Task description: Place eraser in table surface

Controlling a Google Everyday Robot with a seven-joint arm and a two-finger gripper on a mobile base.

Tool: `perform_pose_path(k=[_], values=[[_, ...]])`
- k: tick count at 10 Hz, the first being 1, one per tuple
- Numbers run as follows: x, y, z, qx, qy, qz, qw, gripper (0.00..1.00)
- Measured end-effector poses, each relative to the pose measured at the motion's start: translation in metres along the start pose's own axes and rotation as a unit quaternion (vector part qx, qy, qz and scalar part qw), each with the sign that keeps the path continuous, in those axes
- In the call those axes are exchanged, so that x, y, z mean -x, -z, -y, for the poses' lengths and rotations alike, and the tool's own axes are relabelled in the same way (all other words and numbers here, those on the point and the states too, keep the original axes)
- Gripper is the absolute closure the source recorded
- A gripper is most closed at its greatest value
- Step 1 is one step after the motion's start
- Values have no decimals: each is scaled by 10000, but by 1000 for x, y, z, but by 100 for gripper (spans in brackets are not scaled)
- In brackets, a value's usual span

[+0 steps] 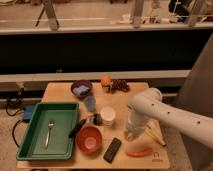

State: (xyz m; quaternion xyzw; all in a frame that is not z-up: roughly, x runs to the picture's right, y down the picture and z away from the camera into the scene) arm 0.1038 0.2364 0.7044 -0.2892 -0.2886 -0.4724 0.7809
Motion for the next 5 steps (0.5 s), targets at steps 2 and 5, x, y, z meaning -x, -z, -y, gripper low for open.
perform_pose_path(k=[2, 5], values=[[-2, -9, 28, 57, -128, -330, 9994, 32], [-12, -37, 35, 200, -520, -370, 9978, 20]])
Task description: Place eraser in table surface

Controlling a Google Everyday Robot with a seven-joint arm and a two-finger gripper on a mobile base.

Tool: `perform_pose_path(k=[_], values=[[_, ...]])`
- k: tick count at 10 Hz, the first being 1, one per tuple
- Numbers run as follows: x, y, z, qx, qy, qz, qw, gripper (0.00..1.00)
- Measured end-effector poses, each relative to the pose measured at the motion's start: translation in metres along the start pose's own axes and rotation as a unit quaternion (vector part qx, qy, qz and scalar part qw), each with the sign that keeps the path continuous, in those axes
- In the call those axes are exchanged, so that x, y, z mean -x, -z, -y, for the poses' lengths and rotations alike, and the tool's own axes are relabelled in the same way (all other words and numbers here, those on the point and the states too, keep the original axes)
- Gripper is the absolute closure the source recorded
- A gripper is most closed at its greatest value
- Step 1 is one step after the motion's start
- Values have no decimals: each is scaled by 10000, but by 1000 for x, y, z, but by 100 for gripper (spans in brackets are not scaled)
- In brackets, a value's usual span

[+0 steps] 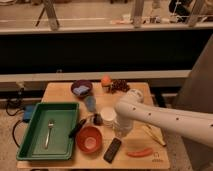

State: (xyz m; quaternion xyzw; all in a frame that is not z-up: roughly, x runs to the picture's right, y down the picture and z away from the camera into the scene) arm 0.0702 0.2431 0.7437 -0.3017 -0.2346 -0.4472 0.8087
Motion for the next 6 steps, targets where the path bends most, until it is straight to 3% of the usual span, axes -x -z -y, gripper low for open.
perform_pose_path(k=[2, 6], values=[[-2, -23, -7, 83, -240, 234, 9994, 20], [9, -51, -26, 110, -570, 747, 9955, 20]])
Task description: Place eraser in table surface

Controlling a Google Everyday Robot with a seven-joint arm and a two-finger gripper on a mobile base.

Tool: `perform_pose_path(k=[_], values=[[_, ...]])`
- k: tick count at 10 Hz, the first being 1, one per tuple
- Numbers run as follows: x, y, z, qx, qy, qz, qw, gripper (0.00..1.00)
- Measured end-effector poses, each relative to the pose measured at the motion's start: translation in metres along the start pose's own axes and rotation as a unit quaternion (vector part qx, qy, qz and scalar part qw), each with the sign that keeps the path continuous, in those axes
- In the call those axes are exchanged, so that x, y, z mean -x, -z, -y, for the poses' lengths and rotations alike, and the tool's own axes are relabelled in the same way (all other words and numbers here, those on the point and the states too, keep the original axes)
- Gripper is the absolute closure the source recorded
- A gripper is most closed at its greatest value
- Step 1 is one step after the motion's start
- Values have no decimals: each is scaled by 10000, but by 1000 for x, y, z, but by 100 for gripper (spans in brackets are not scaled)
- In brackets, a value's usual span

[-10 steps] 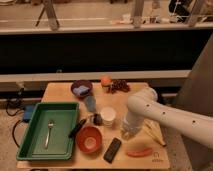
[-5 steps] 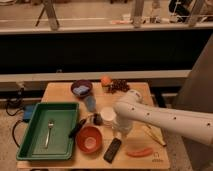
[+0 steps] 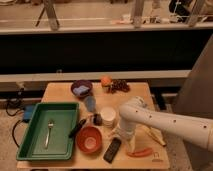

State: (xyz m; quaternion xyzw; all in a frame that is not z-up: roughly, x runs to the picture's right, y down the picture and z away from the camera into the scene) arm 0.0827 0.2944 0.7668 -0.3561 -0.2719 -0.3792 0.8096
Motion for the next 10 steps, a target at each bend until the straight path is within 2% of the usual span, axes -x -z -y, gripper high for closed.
perform_pose_path(k=[1, 2, 4, 5, 6, 8, 10], values=[[2, -5, 1, -17, -18, 70, 10000, 21], [3, -8, 3, -23, -32, 86, 10000, 26], [8, -9, 8, 4, -40, 80, 10000, 47], [9, -9, 10, 3, -31, 73, 10000, 55], [11, -7, 14, -12, -19, 68, 10000, 67], [13, -4, 18, -49, -12, 79, 10000, 86], [13, -3, 20, -78, -34, 106, 9999, 99]])
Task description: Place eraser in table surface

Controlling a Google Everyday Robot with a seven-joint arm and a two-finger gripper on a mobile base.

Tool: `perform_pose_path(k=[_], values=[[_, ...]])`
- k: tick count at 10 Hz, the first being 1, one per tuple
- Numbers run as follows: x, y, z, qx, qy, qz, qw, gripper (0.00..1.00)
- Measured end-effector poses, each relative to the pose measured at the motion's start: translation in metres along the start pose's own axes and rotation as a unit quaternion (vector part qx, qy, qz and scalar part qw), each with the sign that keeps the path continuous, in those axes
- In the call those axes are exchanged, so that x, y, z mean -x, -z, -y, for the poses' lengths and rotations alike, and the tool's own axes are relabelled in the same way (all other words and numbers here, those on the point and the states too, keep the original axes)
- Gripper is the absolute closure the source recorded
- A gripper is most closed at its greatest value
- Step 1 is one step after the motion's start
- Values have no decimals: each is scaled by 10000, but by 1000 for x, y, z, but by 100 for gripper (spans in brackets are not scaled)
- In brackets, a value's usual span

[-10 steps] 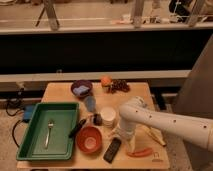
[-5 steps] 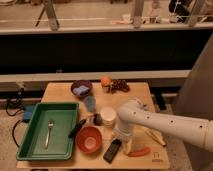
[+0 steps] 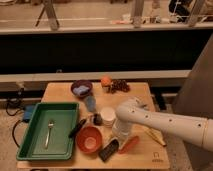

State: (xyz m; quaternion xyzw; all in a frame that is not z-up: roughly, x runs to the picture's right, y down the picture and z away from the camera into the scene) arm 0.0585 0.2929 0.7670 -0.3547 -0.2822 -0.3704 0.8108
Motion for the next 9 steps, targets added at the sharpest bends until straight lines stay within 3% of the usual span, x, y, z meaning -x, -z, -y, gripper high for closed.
perform_pose_path(k=[5, 7, 9], values=[[-8, 6, -4, -20, -234, 126, 9996, 100], [-12, 30, -13, -108, -237, 21, 9997, 100], [-8, 71, -25, -228, -150, -141, 9995, 100]])
